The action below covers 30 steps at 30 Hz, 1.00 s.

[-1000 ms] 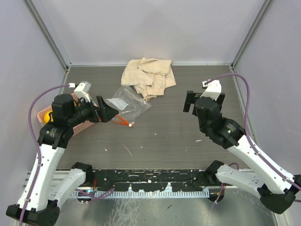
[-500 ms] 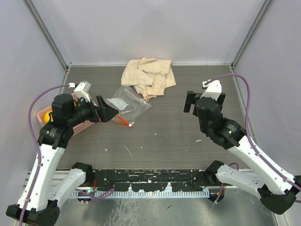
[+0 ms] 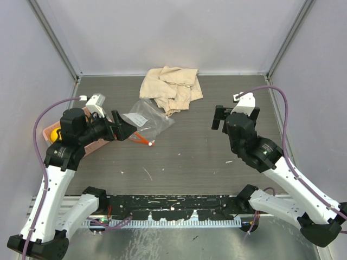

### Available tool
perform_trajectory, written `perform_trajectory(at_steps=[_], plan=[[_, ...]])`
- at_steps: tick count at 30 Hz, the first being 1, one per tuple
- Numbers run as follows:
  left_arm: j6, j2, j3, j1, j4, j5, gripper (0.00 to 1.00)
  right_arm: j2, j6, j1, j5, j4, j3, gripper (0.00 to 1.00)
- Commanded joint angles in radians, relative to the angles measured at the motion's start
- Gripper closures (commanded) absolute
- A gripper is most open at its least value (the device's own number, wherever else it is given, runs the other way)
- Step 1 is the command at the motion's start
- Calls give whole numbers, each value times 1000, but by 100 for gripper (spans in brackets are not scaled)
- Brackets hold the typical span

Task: Open the zip-top bag and remove the fake food
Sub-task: Reset both arms

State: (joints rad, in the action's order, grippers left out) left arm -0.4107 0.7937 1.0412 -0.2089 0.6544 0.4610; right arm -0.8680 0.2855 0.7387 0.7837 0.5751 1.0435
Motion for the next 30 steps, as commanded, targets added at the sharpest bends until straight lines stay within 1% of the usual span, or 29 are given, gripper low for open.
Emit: perform_trajectory(at_steps=[1,30], plan=[[-1,-11,2,4,-60,25,2,25,-19,4,2,-56,-4,0],[1,2,-9,3,-80,39,2,29,-40,5,7,-76,-25,0]])
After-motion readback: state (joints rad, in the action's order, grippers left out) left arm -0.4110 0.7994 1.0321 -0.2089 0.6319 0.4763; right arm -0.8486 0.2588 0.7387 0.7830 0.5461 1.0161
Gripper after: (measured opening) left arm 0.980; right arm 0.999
